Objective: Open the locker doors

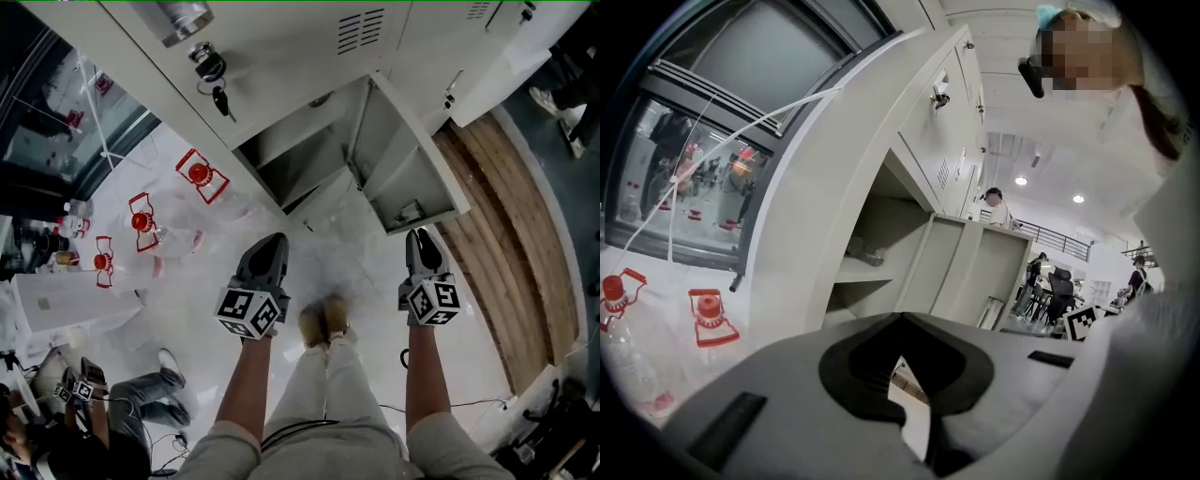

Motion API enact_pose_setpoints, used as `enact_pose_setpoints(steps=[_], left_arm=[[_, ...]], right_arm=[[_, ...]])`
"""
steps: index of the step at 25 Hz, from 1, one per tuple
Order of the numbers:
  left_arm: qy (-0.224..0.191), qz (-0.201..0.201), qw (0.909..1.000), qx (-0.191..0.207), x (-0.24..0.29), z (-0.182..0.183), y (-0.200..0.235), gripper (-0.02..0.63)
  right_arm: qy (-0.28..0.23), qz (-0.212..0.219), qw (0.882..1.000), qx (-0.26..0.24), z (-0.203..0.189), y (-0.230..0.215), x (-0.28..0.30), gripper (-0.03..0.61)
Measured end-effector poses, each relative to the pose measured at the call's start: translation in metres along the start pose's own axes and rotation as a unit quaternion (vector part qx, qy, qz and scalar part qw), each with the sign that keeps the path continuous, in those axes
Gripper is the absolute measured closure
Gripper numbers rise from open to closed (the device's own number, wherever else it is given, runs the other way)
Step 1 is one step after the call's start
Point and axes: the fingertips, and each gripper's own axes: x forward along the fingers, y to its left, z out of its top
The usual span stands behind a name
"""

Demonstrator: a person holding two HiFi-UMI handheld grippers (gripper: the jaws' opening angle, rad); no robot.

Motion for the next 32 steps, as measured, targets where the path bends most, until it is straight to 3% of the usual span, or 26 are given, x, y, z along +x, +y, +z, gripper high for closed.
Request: enact_pose_setpoints(steps=[5, 12, 22, 32], left_arm=[[-0.001, 0.002, 1.0000, 0.003, -0.002, 0.005, 0.000, 0.615], [-0.016, 0.005, 0.9998, 0.009, -0.009, 0.030, 0.001, 0.615], [-0.060, 0.036, 0.9966, 0.043, -0.040, 0.113, 0.001, 0.615], [-0.115, 0.034, 0.9924, 0.028, -0.073, 0.213, -0.012, 0.615]], right_arm=[[0.000, -0.015, 1.000, 0.002, 0.006, -0.006, -0.003, 0.486], [0.001, 0.011, 1.000, 0.023, 0.020, 0.021, -0.005, 0.489], [-0.040, 0.138, 0.989, -0.017, 0.113, 0.126, 0.015, 0.489], [-0.110, 0.264, 0.958, -0.022, 0.247, 0.243, 0.020, 0.476]])
